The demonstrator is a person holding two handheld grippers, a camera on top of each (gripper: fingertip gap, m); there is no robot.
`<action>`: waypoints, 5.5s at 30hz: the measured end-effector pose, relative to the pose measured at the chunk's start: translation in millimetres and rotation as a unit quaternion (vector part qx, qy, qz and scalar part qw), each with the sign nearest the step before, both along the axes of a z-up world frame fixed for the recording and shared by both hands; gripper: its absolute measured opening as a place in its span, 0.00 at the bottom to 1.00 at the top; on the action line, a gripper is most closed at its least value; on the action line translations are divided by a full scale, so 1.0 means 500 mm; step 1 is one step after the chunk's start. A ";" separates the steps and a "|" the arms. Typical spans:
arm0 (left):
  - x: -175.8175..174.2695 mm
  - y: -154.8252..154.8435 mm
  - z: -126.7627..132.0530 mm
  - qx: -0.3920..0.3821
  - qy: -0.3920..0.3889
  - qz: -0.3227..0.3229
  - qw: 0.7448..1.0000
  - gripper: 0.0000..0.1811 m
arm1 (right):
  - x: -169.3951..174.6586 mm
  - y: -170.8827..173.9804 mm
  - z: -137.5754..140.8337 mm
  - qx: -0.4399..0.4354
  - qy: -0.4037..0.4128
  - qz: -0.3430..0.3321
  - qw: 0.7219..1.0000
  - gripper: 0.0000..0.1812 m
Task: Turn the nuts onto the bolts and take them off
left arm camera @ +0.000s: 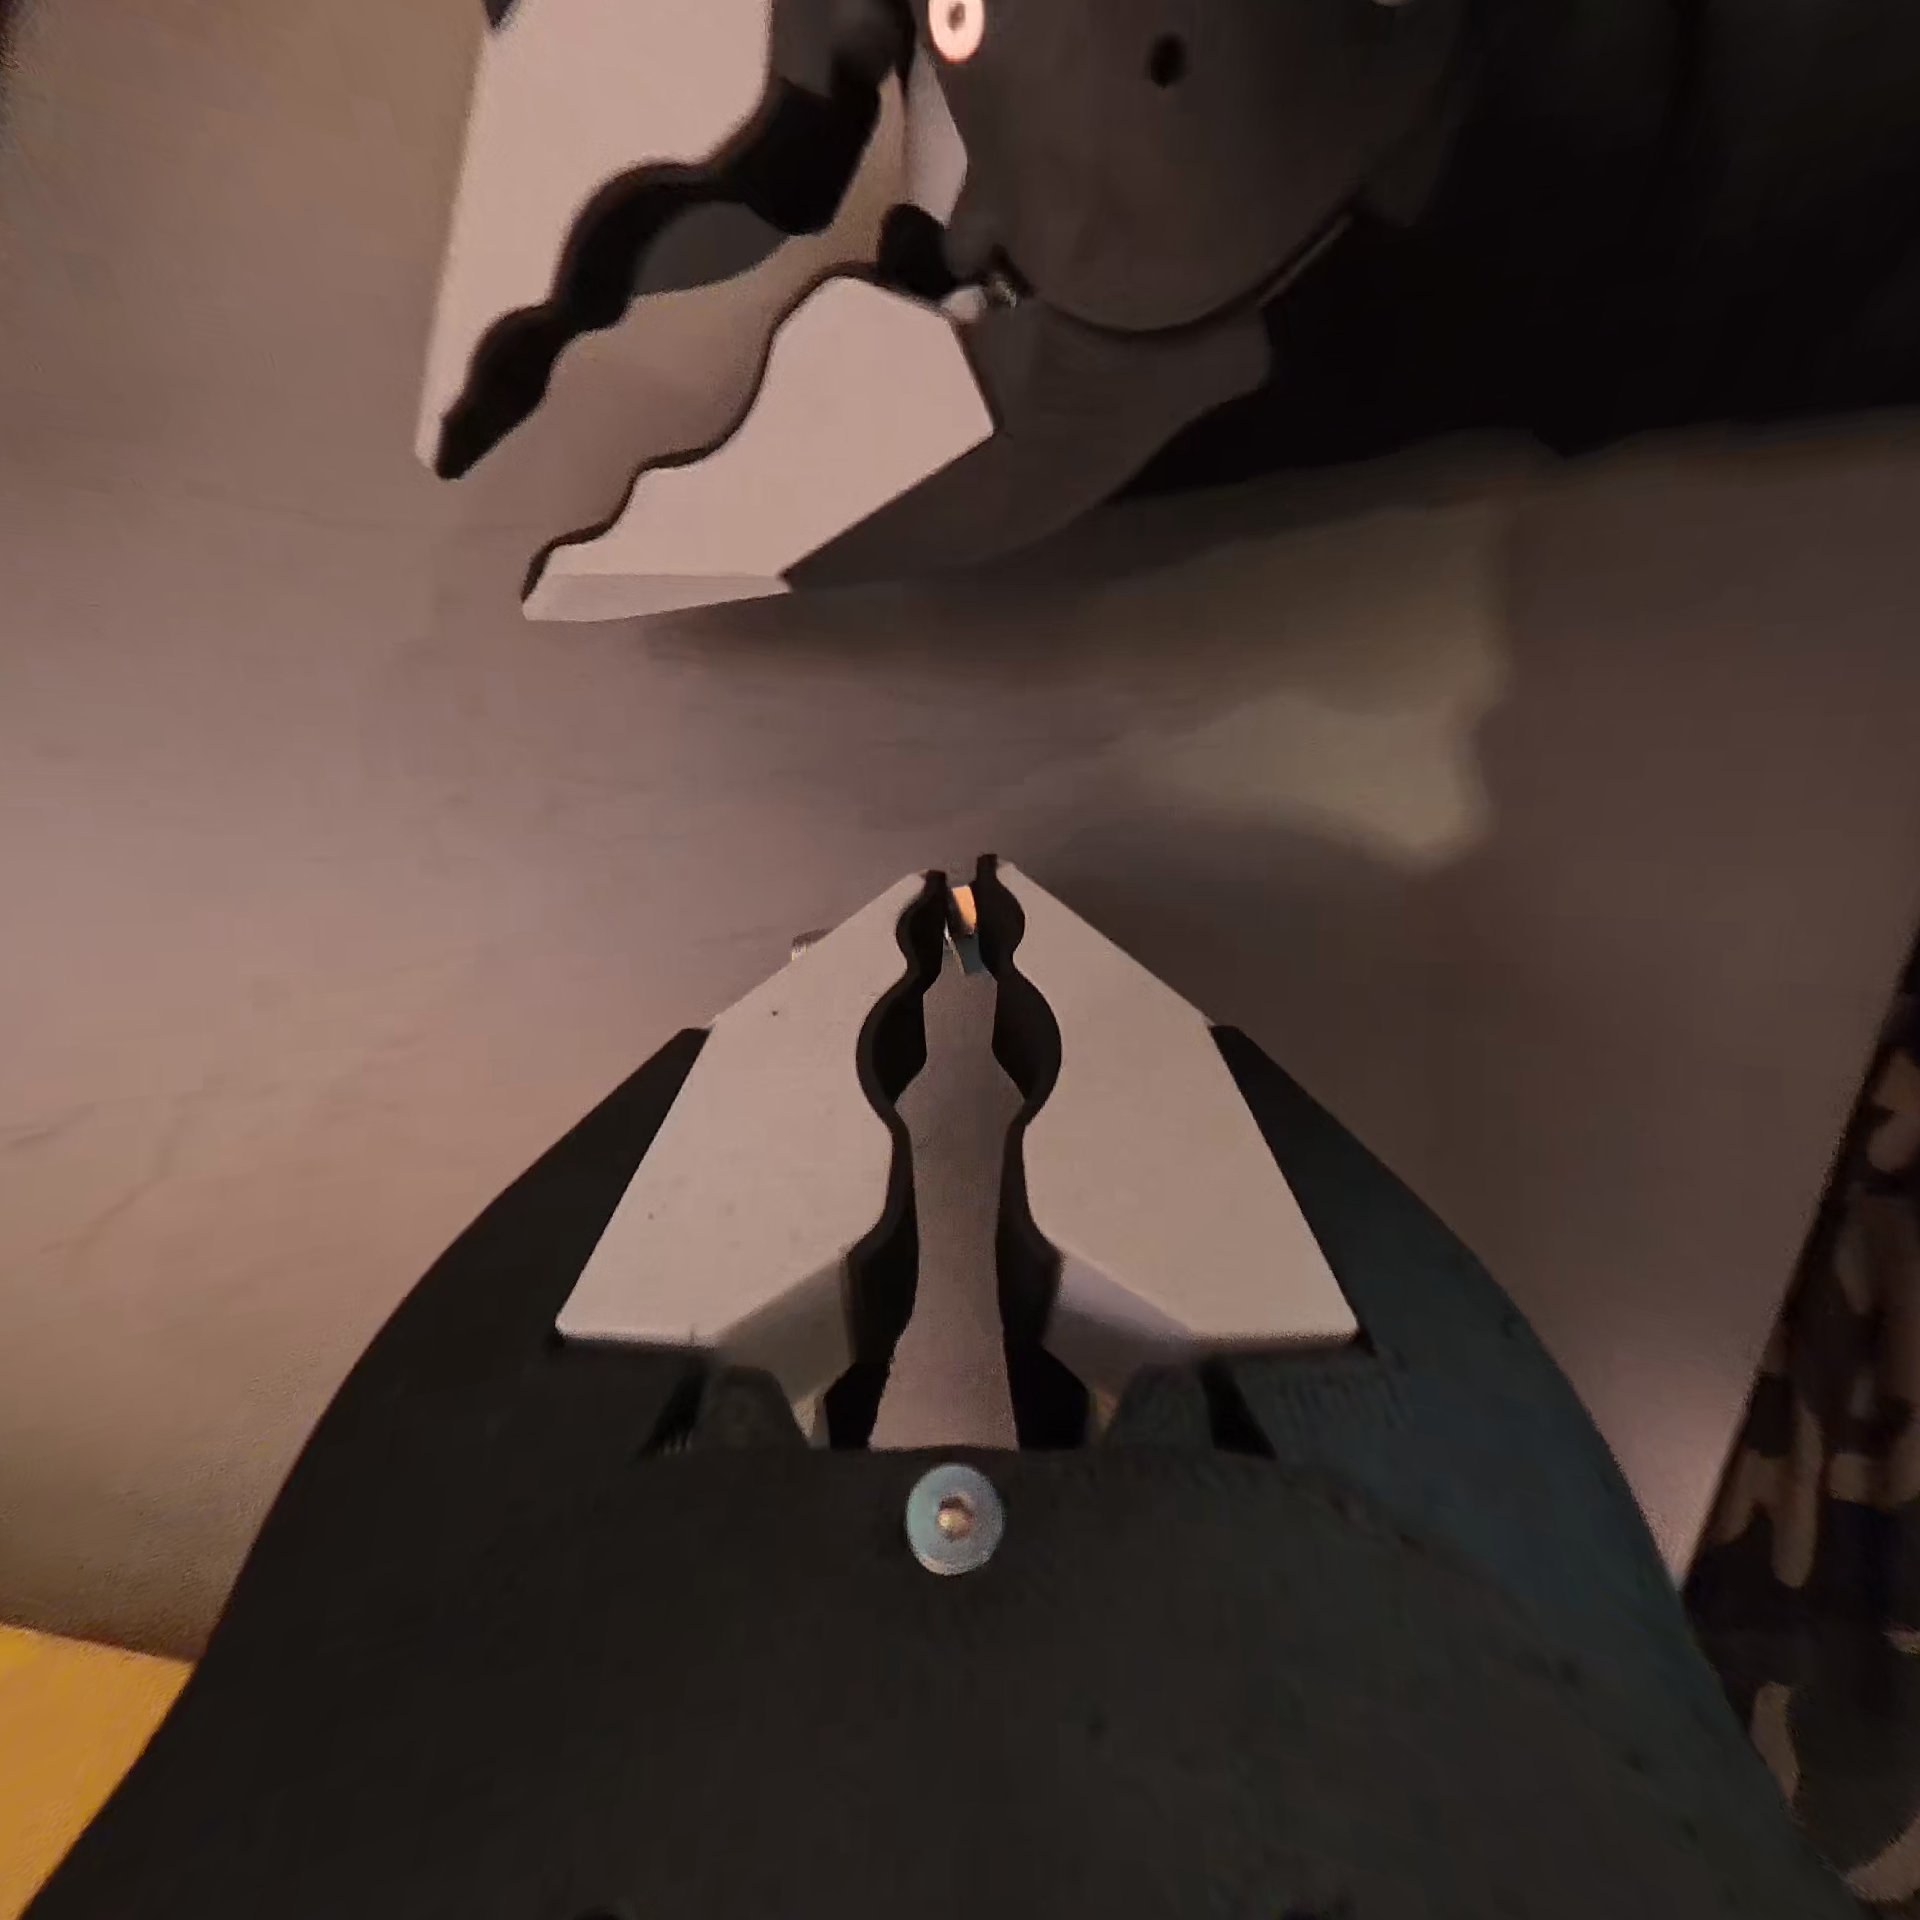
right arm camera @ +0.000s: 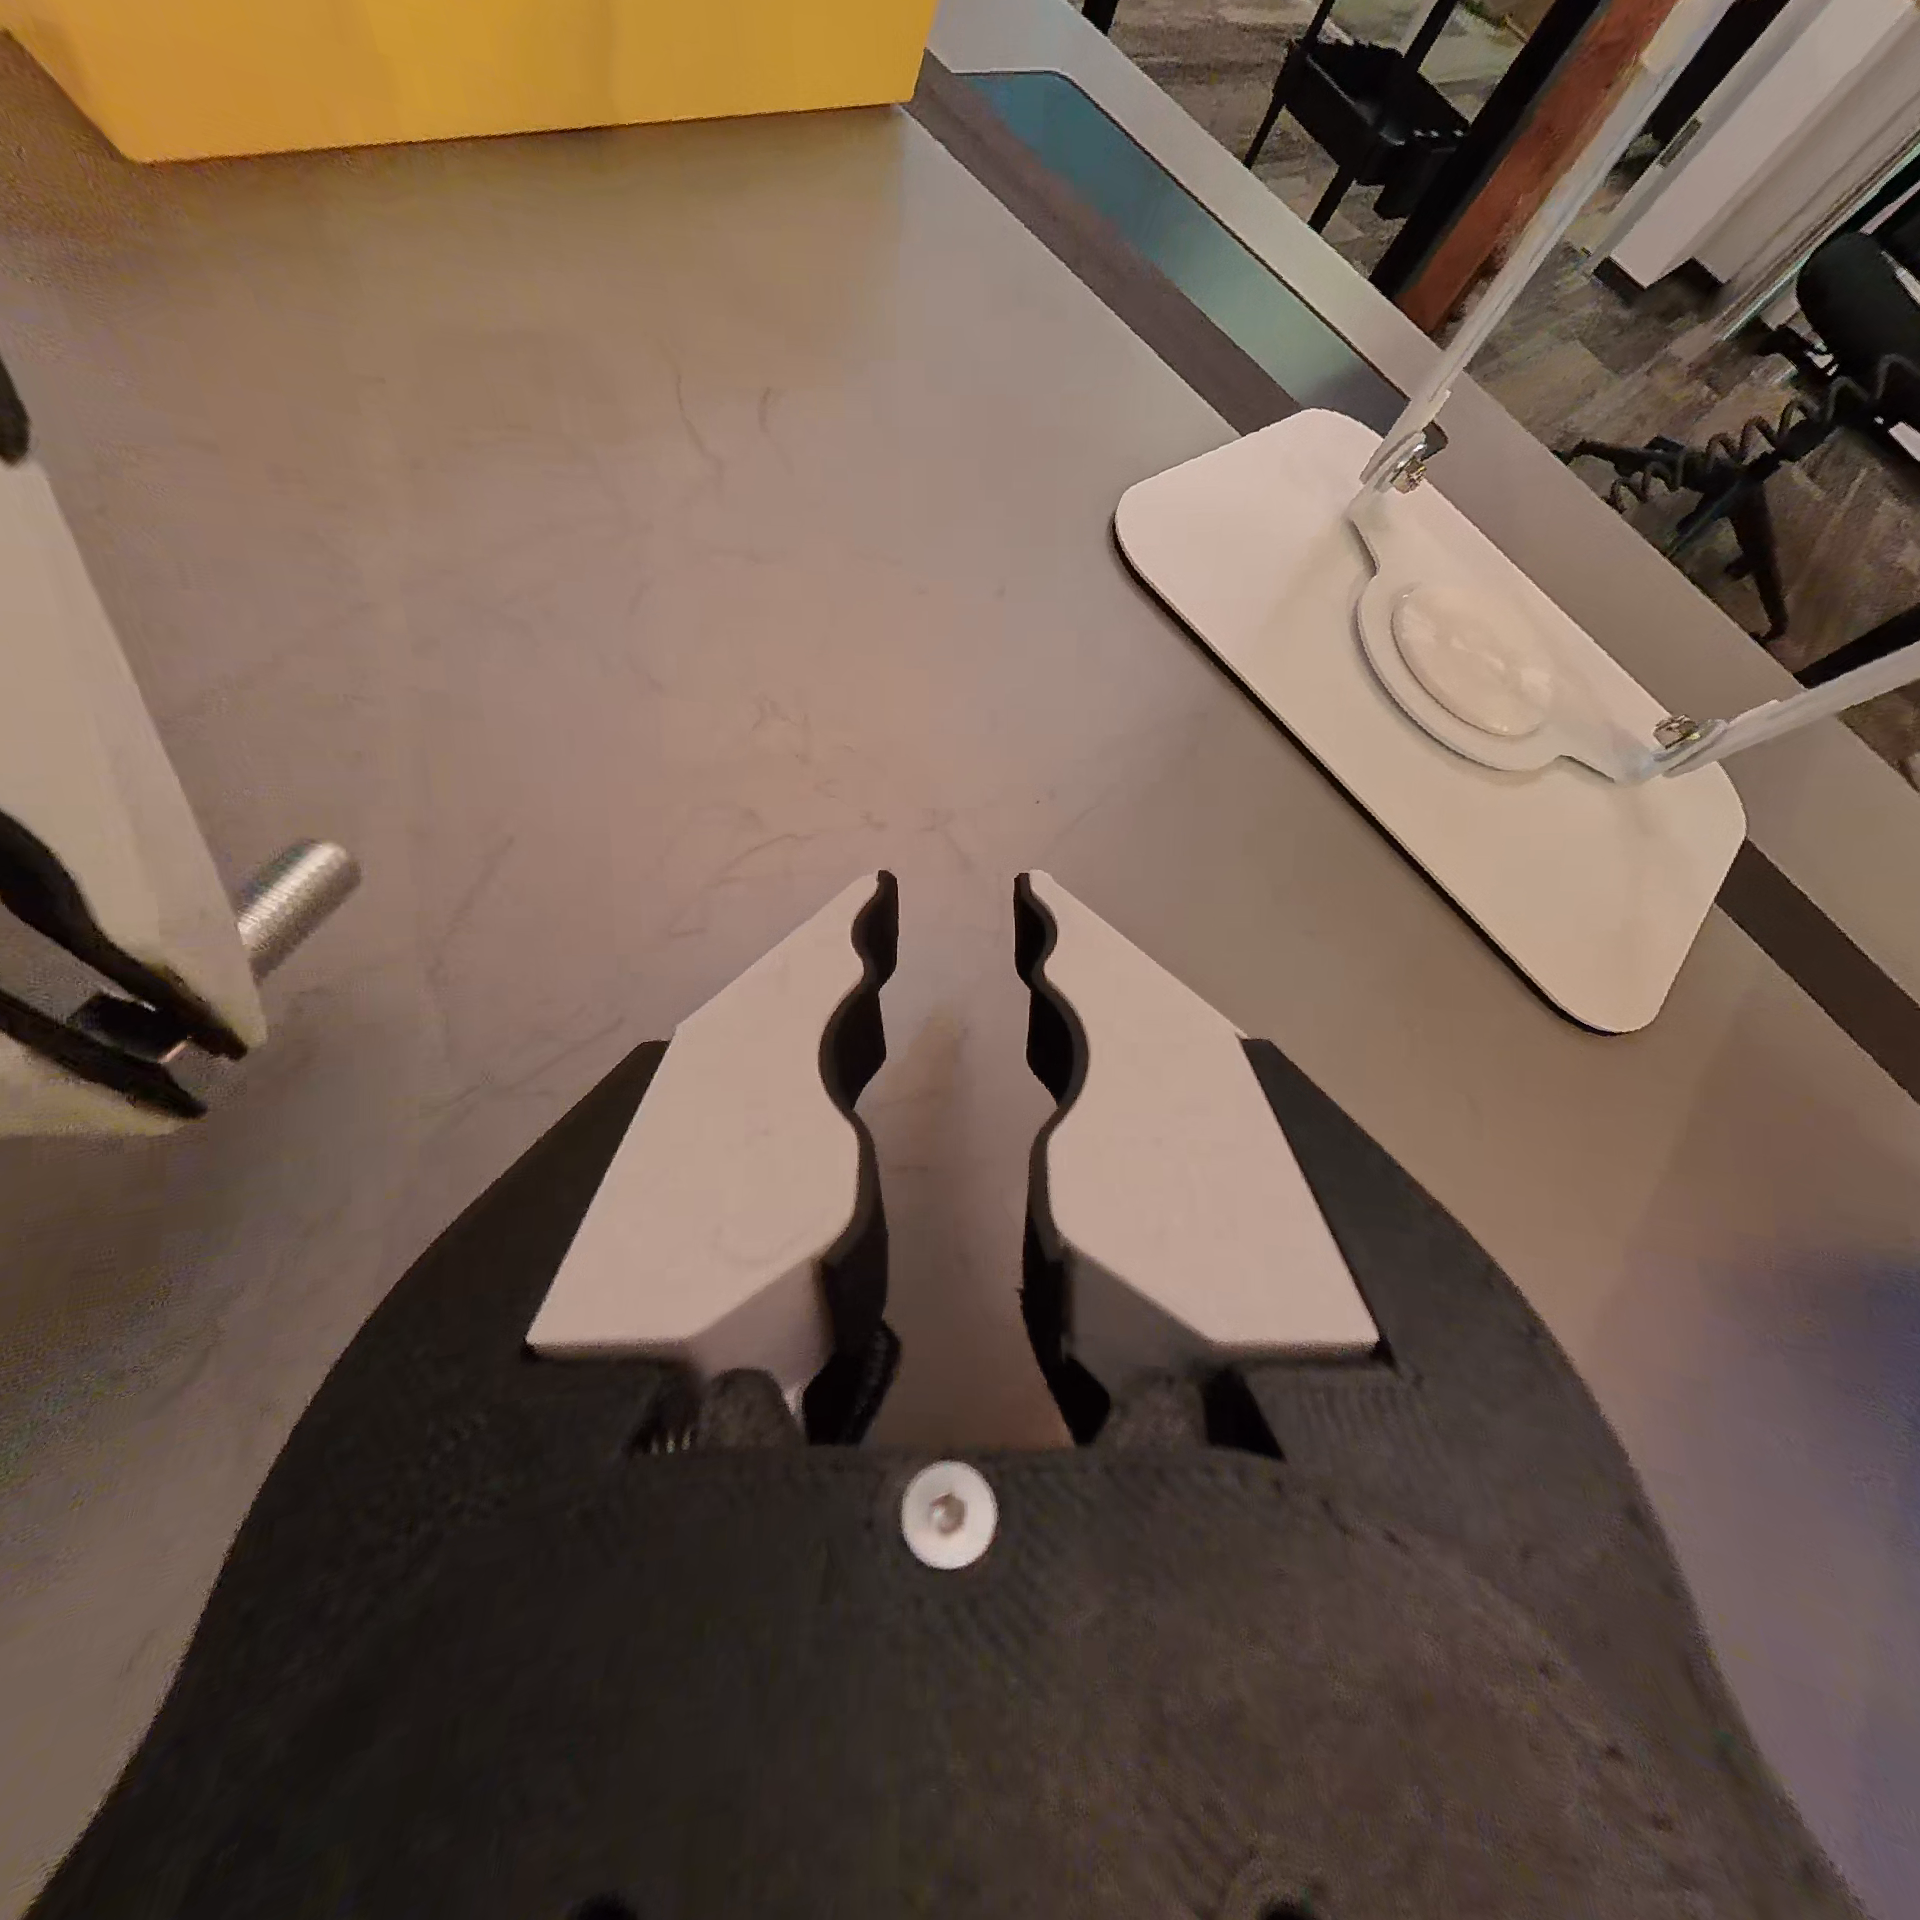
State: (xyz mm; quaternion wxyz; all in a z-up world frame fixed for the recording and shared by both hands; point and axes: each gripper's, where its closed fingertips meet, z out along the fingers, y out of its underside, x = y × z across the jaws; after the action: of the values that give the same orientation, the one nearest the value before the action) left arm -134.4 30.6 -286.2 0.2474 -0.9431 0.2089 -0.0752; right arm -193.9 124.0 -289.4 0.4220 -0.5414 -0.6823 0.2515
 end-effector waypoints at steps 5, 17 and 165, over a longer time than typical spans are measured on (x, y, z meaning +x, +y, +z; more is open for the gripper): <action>0.014 -0.012 -0.042 -0.002 0.018 -0.017 1.000 0.02 | 0.000 -0.003 -0.004 0.008 -0.005 0.003 1.000 0.11; -0.031 -0.015 0.012 0.061 0.052 -0.003 0.997 0.11 | 0.000 -0.004 -0.005 0.009 -0.006 0.006 1.000 0.11; -0.006 0.004 0.000 0.108 0.292 -0.054 0.949 0.02 | 0.046 -0.100 0.046 -0.389 -0.046 0.194 0.899 0.09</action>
State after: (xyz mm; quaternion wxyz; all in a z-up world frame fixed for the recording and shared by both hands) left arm -137.4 32.7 -286.0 0.2713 -0.8789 0.3296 0.2128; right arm -171.1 74.0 -266.5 0.0891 -0.5303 -0.6401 0.5487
